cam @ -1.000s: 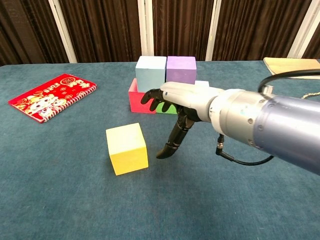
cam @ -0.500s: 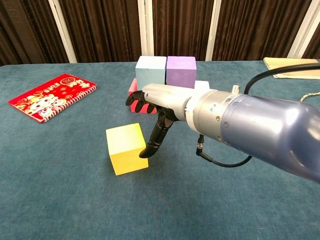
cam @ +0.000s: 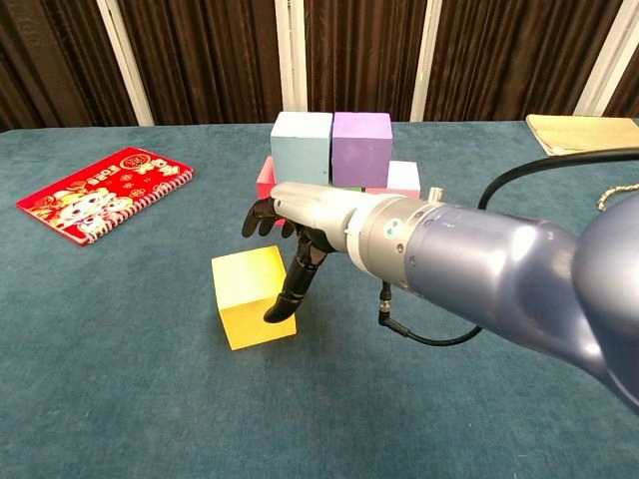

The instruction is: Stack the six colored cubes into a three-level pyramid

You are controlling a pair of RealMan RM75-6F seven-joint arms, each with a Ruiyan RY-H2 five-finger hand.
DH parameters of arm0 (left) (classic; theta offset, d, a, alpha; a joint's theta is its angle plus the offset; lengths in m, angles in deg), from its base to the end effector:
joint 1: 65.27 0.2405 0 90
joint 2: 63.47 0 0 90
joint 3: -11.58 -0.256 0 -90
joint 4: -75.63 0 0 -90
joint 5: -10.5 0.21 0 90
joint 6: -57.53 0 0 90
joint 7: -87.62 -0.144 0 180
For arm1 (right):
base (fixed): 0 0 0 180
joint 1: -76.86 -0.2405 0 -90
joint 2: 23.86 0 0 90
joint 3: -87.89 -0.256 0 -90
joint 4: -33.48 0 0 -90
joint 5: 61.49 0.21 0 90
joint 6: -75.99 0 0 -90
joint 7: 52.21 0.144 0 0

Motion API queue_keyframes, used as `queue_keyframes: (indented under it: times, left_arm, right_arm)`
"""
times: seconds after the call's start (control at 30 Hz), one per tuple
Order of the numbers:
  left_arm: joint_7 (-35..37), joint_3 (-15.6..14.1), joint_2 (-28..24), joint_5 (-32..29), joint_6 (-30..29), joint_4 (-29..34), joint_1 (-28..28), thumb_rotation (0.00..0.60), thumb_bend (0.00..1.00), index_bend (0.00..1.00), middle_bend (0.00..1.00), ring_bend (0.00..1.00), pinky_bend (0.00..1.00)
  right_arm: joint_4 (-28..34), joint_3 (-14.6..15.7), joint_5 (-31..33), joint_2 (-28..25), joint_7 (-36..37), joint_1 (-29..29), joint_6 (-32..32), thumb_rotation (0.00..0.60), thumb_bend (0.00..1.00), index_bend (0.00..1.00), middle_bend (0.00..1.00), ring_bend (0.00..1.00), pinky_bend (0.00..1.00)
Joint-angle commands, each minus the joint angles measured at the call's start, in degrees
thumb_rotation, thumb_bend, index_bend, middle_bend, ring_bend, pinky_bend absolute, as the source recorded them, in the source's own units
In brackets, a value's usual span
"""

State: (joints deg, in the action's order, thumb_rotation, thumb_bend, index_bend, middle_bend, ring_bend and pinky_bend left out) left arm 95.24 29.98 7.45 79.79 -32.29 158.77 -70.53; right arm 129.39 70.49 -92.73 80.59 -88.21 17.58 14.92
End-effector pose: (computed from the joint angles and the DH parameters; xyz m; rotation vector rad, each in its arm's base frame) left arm -0.3434 0.2243 0.2072 -0.8620 -0.8238 -1.0721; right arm -0.0047 -0.2994 -0.0913 1.9265 -1.3309 0.9588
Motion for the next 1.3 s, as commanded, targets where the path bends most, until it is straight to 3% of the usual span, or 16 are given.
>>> queue_keyframes:
  times: [0.03, 0.27, 0.6, 0.97, 1.3]
  left_arm:
    - [0.0, 0.0, 0.0, -0.1, 0.1, -0.1, -0.1, 0.600, 0.32, 0.16, 0.10, 0.01, 0.00]
    - [0.2, 0.2, -0.1, -0.3, 0.1, 0.0, 0.0, 0.600, 0.32, 0.16, 0.10, 0.01, 0.00]
    - [0.0, 0.3, 0.0, -0.7, 0.6, -0.3, -0.1, 0.600, 0.32, 0.16, 0.09, 0.01, 0.00]
    - [-0.3, 0.2, 0.1, -0.5, 0.4, -0.3, -0.2, 0.600, 0.32, 0.16, 0.09, 0.01, 0.00]
    - [-0.8, 0.2, 0.4, -0.8, 0.7, -0.7, -0.5, 0.600, 0.32, 0.16, 0.09, 0.01, 0.00]
  right_arm:
    - [-0.8, -0.1, -0.4, 0.7, 0.5, -0.3, 0.2, 0.600, 0.13, 0.24, 0.20, 0.18, 0.00]
    - [-3.2, -0.3, 0.0, 2.0, 1.2, -0.8, 1.3, 0.600, 0.13, 0.25, 0.21, 0.19, 0.00]
    - [-6.3, -0.9, 0.4, 3.6, 2.7, -1.0, 1.8, 0.600, 0.29, 0.32, 0.30, 0.23, 0.00]
    - [-5.8, -0.9, 0.7, 2.9, 3.5, -0.2, 1.9, 0.600, 0.41, 0.40, 0.38, 0.26, 0.00]
    - [-1.5, -1.6, -0.4, -0.3, 4.2, 0.9, 0.8, 0.600, 0.43, 0.44, 0.48, 0.31, 0.00]
